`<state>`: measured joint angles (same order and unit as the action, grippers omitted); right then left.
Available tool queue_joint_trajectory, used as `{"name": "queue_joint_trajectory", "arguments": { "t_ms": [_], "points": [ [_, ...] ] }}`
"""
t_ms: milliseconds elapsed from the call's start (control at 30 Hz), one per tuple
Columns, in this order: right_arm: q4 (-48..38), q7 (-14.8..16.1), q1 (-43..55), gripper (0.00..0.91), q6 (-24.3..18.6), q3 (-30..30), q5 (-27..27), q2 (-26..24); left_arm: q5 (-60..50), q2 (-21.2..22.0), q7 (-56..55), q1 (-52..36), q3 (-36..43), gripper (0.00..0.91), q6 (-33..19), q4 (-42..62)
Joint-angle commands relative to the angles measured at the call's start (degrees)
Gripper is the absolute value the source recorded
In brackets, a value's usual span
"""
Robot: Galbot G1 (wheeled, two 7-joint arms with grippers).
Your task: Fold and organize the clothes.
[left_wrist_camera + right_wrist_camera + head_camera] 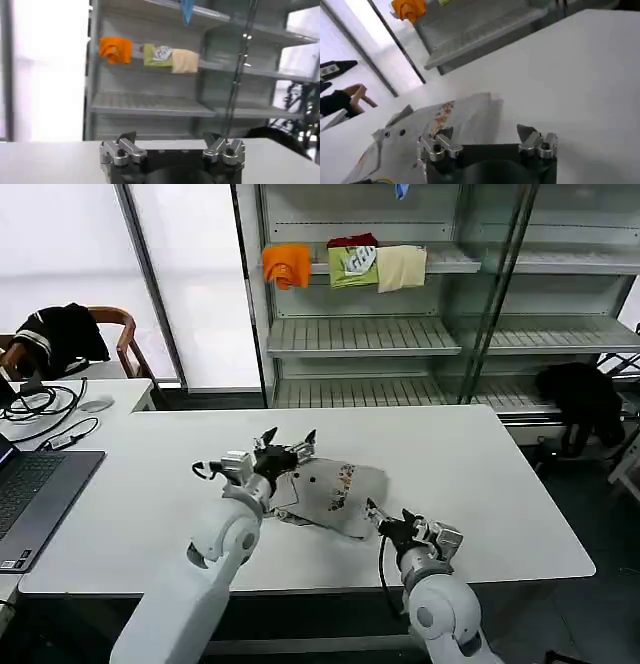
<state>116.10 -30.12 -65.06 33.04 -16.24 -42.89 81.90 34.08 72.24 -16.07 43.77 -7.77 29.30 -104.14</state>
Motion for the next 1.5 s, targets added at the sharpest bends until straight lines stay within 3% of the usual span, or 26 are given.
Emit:
{"name": "queue_joint_trajectory", "arguments": {
  "t_ms": [33,200,267,367,533,600,667,700,900,1200,1433,1467,1500],
  "points": [
    [-1.16,-4.02,1.8,0.907,0.11,2.1,-5.15,1.01,-0.61,-3.68,-1.14,2.28,-2.61,0.907,0.62,-2.6],
    [-3.16,-4.3,1.51,0.907,0.09,1.42,-5.52,1.4,-0.78,-3.84,-1.28,2.66,-2.51,0.907,0.68,-1.95],
    [-4.59,-4.11,1.84,0.725,0.07,1.68,-4.86,1.96,-0.79,-4.03,-1.34,2.7,-2.48,0.907,0.66,-1.79],
    [-5.49,-3.98,2.32,0.534,0.07,2.25,-4.2,2.35,-0.79,-4.24,-1.43,3.0,-2.63,0.907,0.65,-1.79],
    [-5.49,-3.92,2.39,0.353,0.09,3.39,-3.63,2.43,-0.71,-4.77,-1.44,3.84,-3.29,0.907,0.56,-2.01],
    [-5.92,-3.93,2.54,0.161,0.1,3.77,-3.37,2.36,-0.65,-4.89,-1.54,3.93,-3.91,0.907,0.51,-2.08],
    [-6.18,-3.99,2.72,0.02,0.11,3.98,-3.14,2.26,-0.57,-5.11,-1.59,3.97,-4.64,0.907,0.47,-2.08],
    [-6.26,-3.95,2.84,0.0,0.11,4.04,-3.16,2.17,-0.48,-5.2,-1.63,3.96,-5.01,0.907,0.48,-2.1],
    [-6.56,-3.44,3.48,0.0,0.19,4.05,-3.05,0.44,-0.18,-6.02,-1.59,4.99,-7.35,0.907,0.38,-2.49],
    [-9.03,-1.94,11.75,0.0,0.38,4.04,-3.94,-10.4,-0.24,-6.35,-1.57,6.9,-8.52,0.907,0.3,-3.93],
    [-15.41,2.27,17.94,0.0,0.43,3.13,-0.25,-14.5,-0.54,-5.33,-1.82,7.49,-8.17,0.907,0.43,-4.22],
    [-15.86,3.33,17.98,0.02,0.43,3.11,1.11,-14.67,-0.52,-5.25,-1.84,7.52,-8.12,0.907,0.43,-4.24],
    [-16.31,4.49,17.91,0.101,0.4,3.13,3.06,-14.89,-0.55,-5.08,-1.87,7.57,-8.06,0.907,0.46,-4.26]
  ]
}}
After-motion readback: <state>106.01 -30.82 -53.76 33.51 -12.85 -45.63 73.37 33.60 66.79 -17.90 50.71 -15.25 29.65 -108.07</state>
